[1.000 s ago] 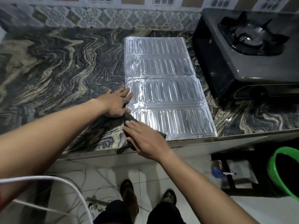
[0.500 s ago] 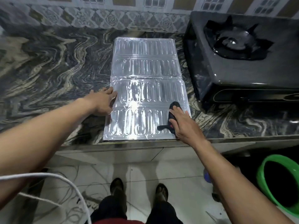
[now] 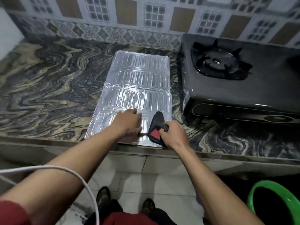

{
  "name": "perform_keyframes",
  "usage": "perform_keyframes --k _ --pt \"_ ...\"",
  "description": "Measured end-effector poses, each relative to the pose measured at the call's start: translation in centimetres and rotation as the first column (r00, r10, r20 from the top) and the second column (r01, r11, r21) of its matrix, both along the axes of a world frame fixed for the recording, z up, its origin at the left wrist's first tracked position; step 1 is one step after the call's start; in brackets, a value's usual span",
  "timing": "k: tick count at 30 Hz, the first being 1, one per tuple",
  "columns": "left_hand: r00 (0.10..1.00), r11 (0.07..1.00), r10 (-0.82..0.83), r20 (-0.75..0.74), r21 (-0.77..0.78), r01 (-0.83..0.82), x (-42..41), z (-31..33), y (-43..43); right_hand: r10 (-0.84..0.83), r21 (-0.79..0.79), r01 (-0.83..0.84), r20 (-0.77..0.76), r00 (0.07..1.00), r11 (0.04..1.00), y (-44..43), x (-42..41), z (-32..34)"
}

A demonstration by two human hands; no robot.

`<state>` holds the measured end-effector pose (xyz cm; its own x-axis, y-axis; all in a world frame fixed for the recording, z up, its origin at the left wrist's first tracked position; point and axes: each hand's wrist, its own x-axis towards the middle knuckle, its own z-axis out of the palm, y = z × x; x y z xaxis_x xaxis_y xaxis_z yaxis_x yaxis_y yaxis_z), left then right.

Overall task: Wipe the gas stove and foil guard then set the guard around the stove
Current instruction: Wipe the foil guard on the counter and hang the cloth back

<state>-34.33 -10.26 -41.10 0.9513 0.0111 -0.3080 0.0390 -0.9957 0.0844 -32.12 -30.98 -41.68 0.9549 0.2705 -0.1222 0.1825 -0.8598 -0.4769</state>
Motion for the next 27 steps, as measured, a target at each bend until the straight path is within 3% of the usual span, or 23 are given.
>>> perform_keyframes --k 2,3,4,6,9,11,15,21,25,27 --pt "0.999 0.997 0.042 -0.018 -0.069 -0.043 -0.2 0.8 -0.6 -0.068 0.114 0.074 -0.058 0.996 0.991 -0.5 0.3 0.9" --pt "0.996 0.976 0.089 -0.024 -0.199 -0.092 -0.2 1.4 -1.0 -0.081 0.176 0.096 -0.092 0.992 0.98 -0.8 0.5 1.3" --pt "0.989 0.914 0.141 -0.041 -0.378 -0.146 -0.2 2.3 -1.5 -0.076 0.233 0.102 -0.121 0.99 0.967 -1.1 0.6 1.9" --pt "0.974 0.694 0.202 -0.101 -0.687 -0.215 -0.2 4.2 -2.4 -0.024 0.333 0.079 -0.165 0.986 0.94 -1.7 1.0 3.2" --pt "0.978 0.493 0.157 -0.135 -0.848 -0.196 0.3 6.9 -3.2 0.081 0.474 0.017 -0.185 0.98 0.881 -2.5 1.3 6.2" --pt "0.985 0.413 0.129 -0.119 -0.896 -0.162 0.9 8.7 -3.3 0.125 0.534 -0.022 -0.157 0.98 0.845 -2.9 1.2 8.4" --pt "0.992 0.477 0.129 0.008 -0.877 -0.056 1.4 12.5 -2.1 0.17 0.635 -0.072 -0.094 0.981 0.769 -3.2 0.8 11.9" --pt "0.997 0.477 0.026 -0.076 -0.875 -0.079 1.5 17.1 -1.3 0.116 0.719 -0.061 -0.027 0.993 0.692 -2.2 -0.1 15.9" --pt "0.997 0.525 -0.061 0.036 -0.849 0.063 1.1 18.6 -0.8 0.071 0.755 -0.041 -0.006 0.997 0.654 -1.6 -0.1 18.0" --pt "0.994 0.506 0.003 0.107 -0.858 0.091 1.4 19.5 -0.4 0.068 0.756 -0.036 -0.011 0.998 0.653 -1.5 0.0 19.1"
